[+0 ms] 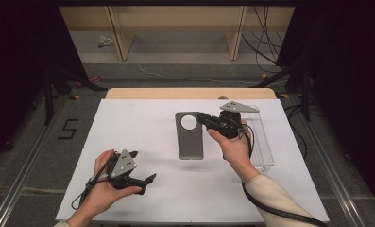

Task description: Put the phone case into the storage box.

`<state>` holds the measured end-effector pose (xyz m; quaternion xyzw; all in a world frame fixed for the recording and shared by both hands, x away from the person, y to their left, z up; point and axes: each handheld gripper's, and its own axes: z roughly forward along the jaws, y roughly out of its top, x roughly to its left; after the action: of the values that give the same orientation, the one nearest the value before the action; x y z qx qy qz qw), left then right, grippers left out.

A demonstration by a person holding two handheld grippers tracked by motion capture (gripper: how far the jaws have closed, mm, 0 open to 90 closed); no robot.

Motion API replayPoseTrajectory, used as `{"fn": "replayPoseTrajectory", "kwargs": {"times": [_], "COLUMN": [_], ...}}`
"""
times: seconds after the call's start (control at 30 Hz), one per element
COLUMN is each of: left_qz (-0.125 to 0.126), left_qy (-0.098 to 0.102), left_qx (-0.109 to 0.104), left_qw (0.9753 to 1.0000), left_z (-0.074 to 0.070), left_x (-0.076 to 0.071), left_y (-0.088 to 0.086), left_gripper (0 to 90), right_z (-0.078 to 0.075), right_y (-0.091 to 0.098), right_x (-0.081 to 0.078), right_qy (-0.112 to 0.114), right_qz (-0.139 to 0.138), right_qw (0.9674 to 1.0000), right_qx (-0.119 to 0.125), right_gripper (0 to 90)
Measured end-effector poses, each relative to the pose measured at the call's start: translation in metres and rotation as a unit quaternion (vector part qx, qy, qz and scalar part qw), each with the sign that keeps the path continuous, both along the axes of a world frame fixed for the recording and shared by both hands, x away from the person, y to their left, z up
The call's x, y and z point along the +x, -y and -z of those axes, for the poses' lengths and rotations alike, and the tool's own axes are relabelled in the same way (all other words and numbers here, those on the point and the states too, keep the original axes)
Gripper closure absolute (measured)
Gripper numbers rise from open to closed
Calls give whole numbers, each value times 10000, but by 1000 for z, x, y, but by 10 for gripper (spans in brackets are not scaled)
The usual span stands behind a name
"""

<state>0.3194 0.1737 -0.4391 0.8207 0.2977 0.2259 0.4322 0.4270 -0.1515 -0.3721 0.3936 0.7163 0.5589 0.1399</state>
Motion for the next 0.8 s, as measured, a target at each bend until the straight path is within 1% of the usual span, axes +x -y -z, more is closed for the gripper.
{"fn": "replayPoseTrajectory", "kwargs": {"times": [0.8], "left_qz": [-26], "left_qy": [7], "left_qx": [12], "left_qw": [10000], "left_z": [1], "left_x": [1], "left_y": [-1], "left_gripper": [53], "right_z": [-4], "right_y": [7], "right_x": [2], "right_qy": [59], "right_qz": [106], "right_qw": [9999], "right_qx": [35], "right_gripper": [826]}}
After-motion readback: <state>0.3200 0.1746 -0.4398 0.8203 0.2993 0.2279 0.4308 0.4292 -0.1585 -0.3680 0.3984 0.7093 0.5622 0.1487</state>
